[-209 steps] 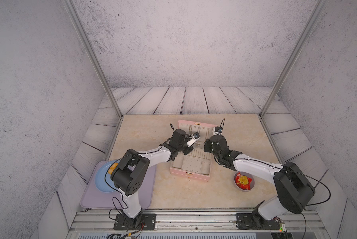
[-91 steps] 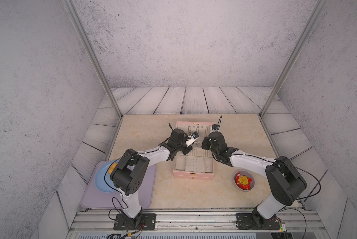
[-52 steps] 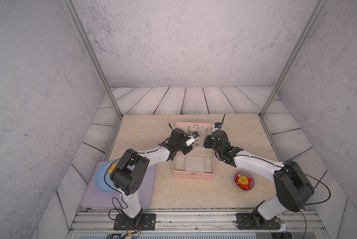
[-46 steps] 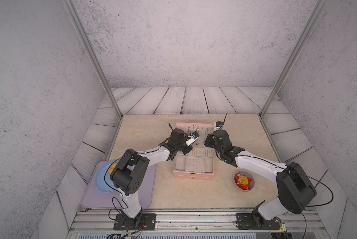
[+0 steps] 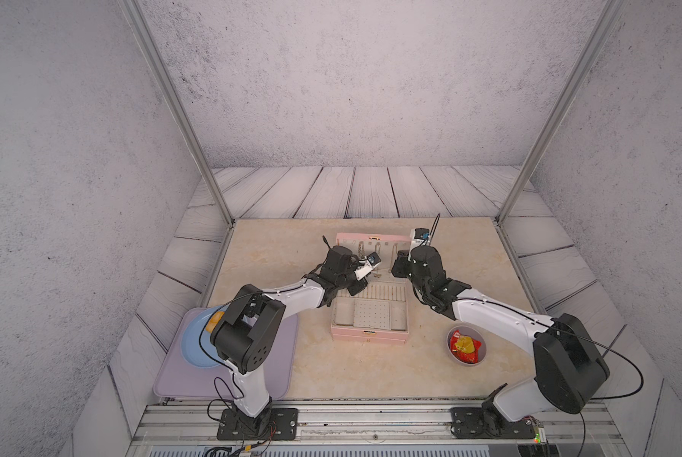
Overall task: Put jewelry chain into jewelry box
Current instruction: Adjust the necklace in the storage slot.
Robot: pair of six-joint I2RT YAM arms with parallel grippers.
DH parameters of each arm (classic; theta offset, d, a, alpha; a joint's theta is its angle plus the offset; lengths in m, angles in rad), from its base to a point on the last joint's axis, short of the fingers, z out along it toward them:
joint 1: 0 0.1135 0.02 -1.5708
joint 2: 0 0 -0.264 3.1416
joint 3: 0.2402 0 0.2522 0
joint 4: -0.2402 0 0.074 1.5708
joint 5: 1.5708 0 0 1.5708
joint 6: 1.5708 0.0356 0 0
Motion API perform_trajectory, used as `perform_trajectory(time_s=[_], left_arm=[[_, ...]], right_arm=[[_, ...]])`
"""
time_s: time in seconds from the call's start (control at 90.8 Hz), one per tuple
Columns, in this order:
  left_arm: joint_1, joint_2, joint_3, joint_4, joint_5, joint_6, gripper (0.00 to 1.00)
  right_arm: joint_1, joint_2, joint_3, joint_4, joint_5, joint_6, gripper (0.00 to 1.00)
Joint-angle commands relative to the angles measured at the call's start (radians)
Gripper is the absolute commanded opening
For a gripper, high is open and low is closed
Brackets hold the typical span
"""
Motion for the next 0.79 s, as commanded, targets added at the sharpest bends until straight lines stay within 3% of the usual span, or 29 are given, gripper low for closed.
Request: perform_trajectory(time_s=[0.0, 0.782], left_arm=[[-0.004, -0.009, 0.007, 0.042, 0.039, 0.021, 0.0], [-0.004, -0.012, 0.007, 0.065, 0.071, -0.011, 0.0]], right_arm=[[-0.002, -0.029, -0.004, 0.081, 0.022, 0.026, 0.0], [-0.003, 0.054, -0.067, 0.156, 0.033, -0.024, 0.0]])
